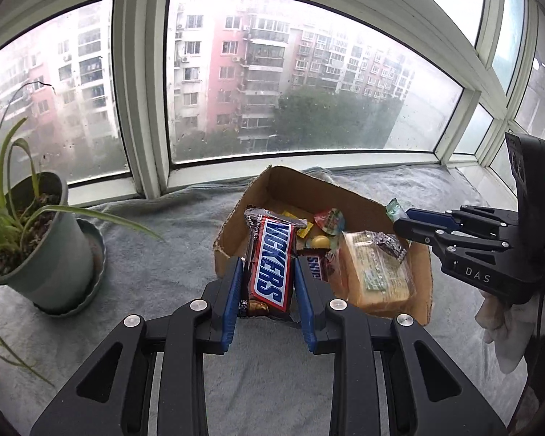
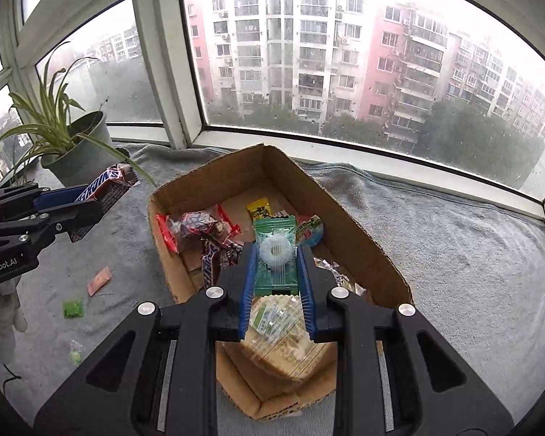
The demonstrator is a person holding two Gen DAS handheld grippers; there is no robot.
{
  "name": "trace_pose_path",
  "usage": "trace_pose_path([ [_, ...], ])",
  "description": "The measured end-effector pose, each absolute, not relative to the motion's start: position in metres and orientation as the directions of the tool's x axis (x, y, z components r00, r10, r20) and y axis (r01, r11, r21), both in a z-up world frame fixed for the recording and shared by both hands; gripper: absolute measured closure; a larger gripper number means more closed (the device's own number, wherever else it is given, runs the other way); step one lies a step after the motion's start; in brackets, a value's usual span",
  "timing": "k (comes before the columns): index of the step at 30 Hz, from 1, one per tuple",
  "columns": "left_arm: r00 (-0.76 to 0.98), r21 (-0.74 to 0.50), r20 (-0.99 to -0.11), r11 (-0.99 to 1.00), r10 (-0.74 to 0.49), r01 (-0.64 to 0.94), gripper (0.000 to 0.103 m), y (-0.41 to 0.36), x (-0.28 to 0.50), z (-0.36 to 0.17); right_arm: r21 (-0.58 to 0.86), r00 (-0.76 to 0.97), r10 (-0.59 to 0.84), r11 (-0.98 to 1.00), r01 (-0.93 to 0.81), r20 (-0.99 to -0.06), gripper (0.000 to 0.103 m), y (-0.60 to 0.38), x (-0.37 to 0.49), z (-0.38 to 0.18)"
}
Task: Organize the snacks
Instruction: 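Carry the Snickers bar with the left gripper while the right carries the mint packet into the box, then open the left gripper over the box while the right releases the mint packet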
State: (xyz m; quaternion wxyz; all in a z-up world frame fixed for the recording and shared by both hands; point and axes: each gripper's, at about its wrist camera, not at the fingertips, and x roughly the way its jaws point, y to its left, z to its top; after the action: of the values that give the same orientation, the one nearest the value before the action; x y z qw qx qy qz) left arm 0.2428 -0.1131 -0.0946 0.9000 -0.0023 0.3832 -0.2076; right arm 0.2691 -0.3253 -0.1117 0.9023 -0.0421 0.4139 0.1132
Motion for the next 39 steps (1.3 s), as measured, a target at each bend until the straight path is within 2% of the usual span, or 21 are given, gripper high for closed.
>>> trace_pose_path([
  [12, 0.601, -0.149, -0.715, 0.917, -0.358, 0.369, 0.076, -0.138, 0.278, -0.119, 0.035, 0.596, 0.147, 0.980, -0.196, -0.789, 0.080, -0.331, 0.317, -0.142],
  [24, 0.575, -0.178, -0.734, 0.920, -0.361, 0.351, 0.076, -0.144, 0.294, -0.134, 0.021, 0.578, 0.135, 0.980, -0.200, -0.805, 0.079, -0.326, 0.327, -0.155],
  [26, 0.570, -0.182, -0.735, 0.917, -0.367, 0.355, 0.076, -0.146, 0.295, -0.134, 0.009, 0.581, 0.124, 0.980, -0.197, -0.804, 0.075, -0.326, 0.327, -0.154],
  [27, 0.570, -0.181, -0.735, 0.917, -0.366, 0.356, 0.076, -0.147, 0.295, -0.134, -0.005, 0.588, 0.111, 0.981, -0.191, -0.801, 0.062, -0.325, 0.327, -0.153],
  [28, 0.568, -0.176, -0.739, 0.918, -0.361, 0.355, 0.072, -0.147, 0.295, -0.134, -0.023, 0.598, 0.093, 0.983, -0.183, -0.796, 0.044, -0.325, 0.326, -0.152],
  [29, 0.568, -0.174, -0.740, 0.919, -0.359, 0.354, 0.067, -0.148, 0.295, -0.134, -0.039, 0.607, 0.077, 0.984, -0.176, -0.791, 0.037, -0.325, 0.325, -0.151],
  [30, 0.573, -0.172, -0.738, 0.920, -0.356, 0.352, 0.059, -0.148, 0.296, -0.133, -0.047, 0.612, 0.070, 0.984, -0.174, -0.787, 0.032, -0.325, 0.324, -0.150],
  [34, 0.586, -0.158, -0.730, 0.921, -0.352, 0.356, 0.057, -0.151, 0.293, -0.129, -0.063, 0.615, 0.059, 0.983, -0.175, -0.786, 0.027, -0.324, 0.322, -0.146],
  [39, 0.588, -0.147, -0.729, 0.919, -0.350, 0.365, 0.057, -0.152, 0.289, -0.124, -0.072, 0.624, 0.055, 0.982, -0.176, -0.779, 0.026, -0.322, 0.317, -0.137],
])
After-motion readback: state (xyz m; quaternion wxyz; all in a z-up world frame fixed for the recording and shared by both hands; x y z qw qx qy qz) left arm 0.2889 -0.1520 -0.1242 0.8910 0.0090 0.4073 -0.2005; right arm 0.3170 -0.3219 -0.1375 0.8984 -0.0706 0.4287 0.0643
